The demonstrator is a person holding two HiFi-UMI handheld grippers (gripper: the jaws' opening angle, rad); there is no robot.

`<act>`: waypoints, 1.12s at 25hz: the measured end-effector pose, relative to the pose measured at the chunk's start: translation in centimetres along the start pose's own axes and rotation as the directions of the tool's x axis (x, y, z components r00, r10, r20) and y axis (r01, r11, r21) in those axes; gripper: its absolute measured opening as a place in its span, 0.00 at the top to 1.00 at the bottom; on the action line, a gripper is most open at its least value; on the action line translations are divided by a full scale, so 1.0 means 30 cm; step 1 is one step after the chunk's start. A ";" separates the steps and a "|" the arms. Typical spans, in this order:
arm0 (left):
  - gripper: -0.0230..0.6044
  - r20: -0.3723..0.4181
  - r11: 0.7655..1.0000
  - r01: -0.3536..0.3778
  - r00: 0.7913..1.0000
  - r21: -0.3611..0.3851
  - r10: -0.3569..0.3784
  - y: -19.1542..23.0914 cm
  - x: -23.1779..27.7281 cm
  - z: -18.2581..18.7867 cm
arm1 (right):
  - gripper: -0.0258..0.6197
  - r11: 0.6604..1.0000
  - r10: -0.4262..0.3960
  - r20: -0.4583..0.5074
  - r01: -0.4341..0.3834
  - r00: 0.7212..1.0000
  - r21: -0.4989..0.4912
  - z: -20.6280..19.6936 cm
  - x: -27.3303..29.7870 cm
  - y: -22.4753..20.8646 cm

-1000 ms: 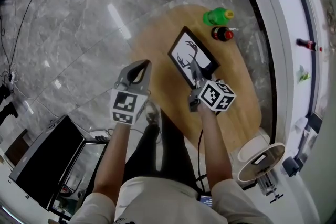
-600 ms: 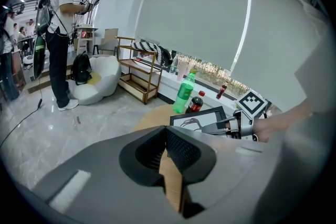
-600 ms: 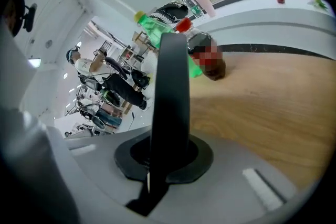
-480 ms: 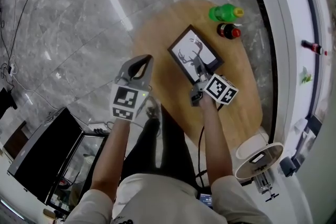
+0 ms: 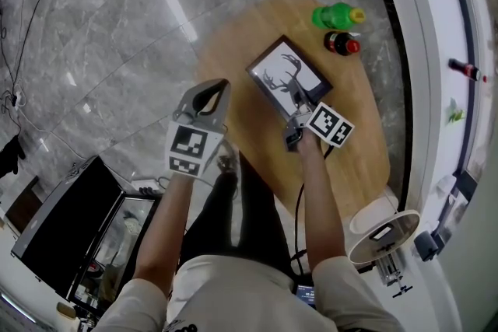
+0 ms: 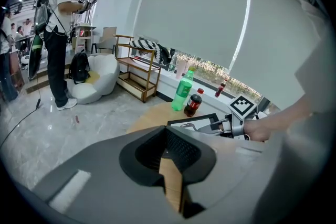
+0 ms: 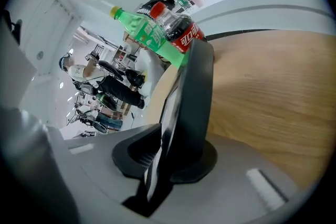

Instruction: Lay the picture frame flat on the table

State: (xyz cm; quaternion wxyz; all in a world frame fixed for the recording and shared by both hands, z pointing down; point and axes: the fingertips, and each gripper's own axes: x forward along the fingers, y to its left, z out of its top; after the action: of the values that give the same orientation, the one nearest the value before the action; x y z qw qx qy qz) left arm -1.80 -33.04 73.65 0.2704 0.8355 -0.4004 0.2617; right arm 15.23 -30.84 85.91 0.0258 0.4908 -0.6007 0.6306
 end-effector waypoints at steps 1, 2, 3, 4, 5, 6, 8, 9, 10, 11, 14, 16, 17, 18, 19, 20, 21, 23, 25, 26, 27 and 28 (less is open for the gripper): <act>0.95 0.001 1.000 0.001 1.000 0.001 -0.001 -0.001 0.001 0.003 | 0.86 1.000 0.000 -0.004 0.000 1.000 0.007 -0.003 0.002 -0.007; 0.95 0.001 1.000 0.002 1.000 0.002 -0.002 -0.002 0.001 0.004 | 0.85 1.000 -0.003 -0.009 0.003 1.000 0.015 -0.008 0.004 -0.015; 0.95 0.001 1.000 0.002 1.000 0.002 -0.002 -0.003 0.001 0.005 | 0.84 1.000 -0.007 -0.014 0.007 1.000 0.022 -0.013 0.005 -0.026; 0.95 0.000 1.000 0.003 1.000 0.002 -0.003 -0.004 0.001 0.003 | 0.82 1.000 -0.013 -0.018 0.013 1.000 0.028 -0.017 0.006 -0.037; 0.95 -0.001 1.000 0.003 1.000 0.002 -0.003 -0.004 0.001 0.001 | 0.81 0.999 -0.018 -0.021 0.018 1.000 0.034 -0.022 0.007 -0.048; 0.95 -0.004 1.000 0.003 1.000 0.002 -0.003 -0.004 0.002 -0.003 | 0.80 0.999 -0.021 -0.023 0.022 1.000 0.044 -0.027 0.009 -0.058; 0.95 -0.011 1.000 0.003 1.000 0.002 -0.003 -0.004 0.005 -0.012 | 0.78 0.997 -0.022 -0.030 0.025 0.999 0.075 -0.036 0.014 -0.079; 0.95 -0.014 1.000 0.003 1.000 0.002 -0.003 -0.006 0.006 -0.016 | 0.77 0.996 -0.024 -0.033 0.027 0.999 0.089 -0.041 0.015 -0.090; 0.95 -0.016 1.000 0.004 1.000 0.002 -0.004 -0.008 0.007 -0.020 | 0.75 0.995 -0.029 -0.036 0.033 0.999 0.096 -0.045 0.015 -0.101; 0.95 -0.018 1.000 0.005 1.000 0.002 -0.005 -0.010 0.009 -0.023 | 0.74 0.994 -0.037 -0.039 0.040 0.999 0.100 -0.051 0.015 -0.112; 0.95 -0.020 1.000 0.008 1.000 0.005 -0.008 -0.013 0.015 -0.027 | 0.69 0.992 -0.063 -0.064 0.070 0.996 0.108 -0.072 0.019 -0.146; 0.95 -0.022 1.000 0.009 1.000 0.008 -0.009 -0.015 0.017 -0.027 | 0.66 0.990 -0.088 -0.086 0.097 0.992 0.103 -0.089 0.020 -0.170; 0.95 -0.024 1.000 0.010 1.000 0.010 -0.010 -0.017 0.018 -0.027 | 0.63 0.989 -0.104 -0.094 0.113 0.990 0.095 -0.097 0.018 -0.182; 0.95 -0.025 1.000 0.011 1.000 0.012 -0.010 -0.019 0.018 -0.028 | 0.61 0.988 -0.118 -0.099 0.127 0.988 0.087 -0.102 0.015 -0.192; 0.95 -0.027 1.000 0.012 1.000 0.014 -0.011 -0.021 0.016 -0.030 | 0.58 0.987 -0.128 -0.102 0.136 0.987 0.079 -0.106 0.011 -0.199; 0.95 -0.029 1.000 0.012 1.000 0.015 -0.012 -0.023 0.014 -0.031 | 0.58 0.987 -0.133 -0.105 0.141 0.986 0.071 -0.109 0.009 -0.201; 0.95 -0.030 1.000 0.012 0.999 0.016 -0.011 -0.024 0.011 -0.032 | 0.58 0.988 -0.132 -0.110 0.140 0.985 0.064 -0.112 0.007 -0.199; 0.95 -0.033 1.000 0.010 0.999 0.019 -0.010 -0.025 0.007 -0.033 | 0.57 0.991 -0.118 -0.132 0.125 0.984 0.052 -0.119 0.008 -0.189; 0.95 -0.035 1.000 0.008 0.999 0.022 -0.008 -0.027 0.005 -0.035 | 0.51 0.992 -0.101 -0.155 0.111 0.983 0.053 -0.127 0.007 -0.181; 0.95 -0.035 1.000 0.008 0.999 0.024 -0.007 -0.027 0.005 -0.035 | 0.49 0.992 -0.100 -0.163 0.110 0.982 0.055 -0.130 0.005 -0.182; 0.95 -0.035 1.000 0.009 0.999 0.024 -0.008 -0.029 0.006 -0.035 | 0.48 0.992 -0.103 -0.168 0.113 0.980 0.054 -0.132 0.001 -0.186; 0.95 -0.034 1.000 0.011 0.999 0.025 -0.010 -0.033 0.008 -0.035 | 0.48 0.992 -0.108 -0.171 0.118 0.979 0.053 -0.134 -0.004 -0.193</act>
State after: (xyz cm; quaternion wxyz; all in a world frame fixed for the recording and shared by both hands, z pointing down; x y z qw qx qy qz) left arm -1.10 -31.94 74.33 0.2682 0.8362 -0.3882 0.2795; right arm 16.52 -26.01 90.87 0.0968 0.4697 -0.5475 0.6857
